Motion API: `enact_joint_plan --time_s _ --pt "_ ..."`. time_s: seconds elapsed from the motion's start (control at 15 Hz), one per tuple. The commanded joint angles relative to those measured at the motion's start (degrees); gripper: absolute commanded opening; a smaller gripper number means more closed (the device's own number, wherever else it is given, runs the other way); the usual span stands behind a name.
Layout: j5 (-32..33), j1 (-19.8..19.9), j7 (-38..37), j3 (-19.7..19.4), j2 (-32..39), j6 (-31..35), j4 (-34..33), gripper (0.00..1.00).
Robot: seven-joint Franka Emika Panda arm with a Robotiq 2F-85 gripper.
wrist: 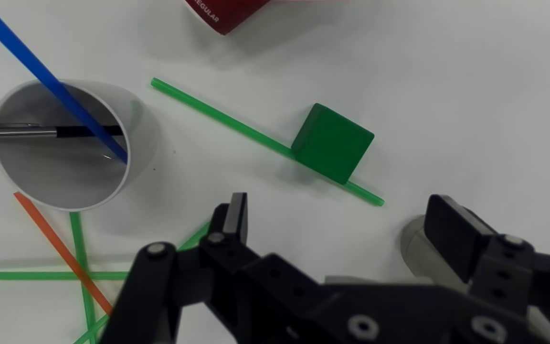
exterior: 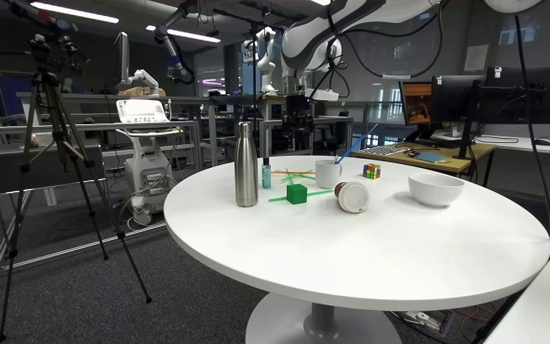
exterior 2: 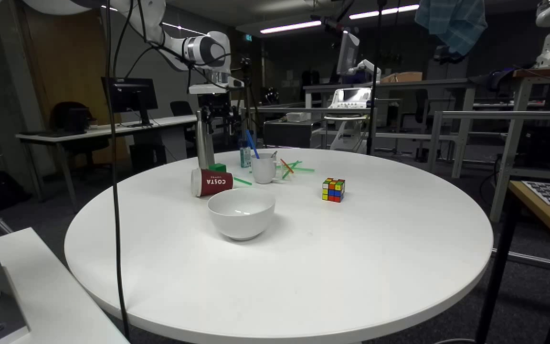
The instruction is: Move the green block closer to the silver bottle
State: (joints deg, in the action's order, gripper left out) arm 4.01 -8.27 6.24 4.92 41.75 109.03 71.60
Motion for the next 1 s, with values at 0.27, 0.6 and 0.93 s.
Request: enact_joint_plan --time_s 0.27,0.6,0.93 --pt "-0.1 -0.1 0.4 0.1 1.9 -0.5 -1.9 1.00" --pt "-0.4 0.6 2.5 0.4 7.2 -1.6 -4.8 1.00" --pt "-0.2 0.8 4.1 0.2 11.9 -3.0 -8.3 1.00"
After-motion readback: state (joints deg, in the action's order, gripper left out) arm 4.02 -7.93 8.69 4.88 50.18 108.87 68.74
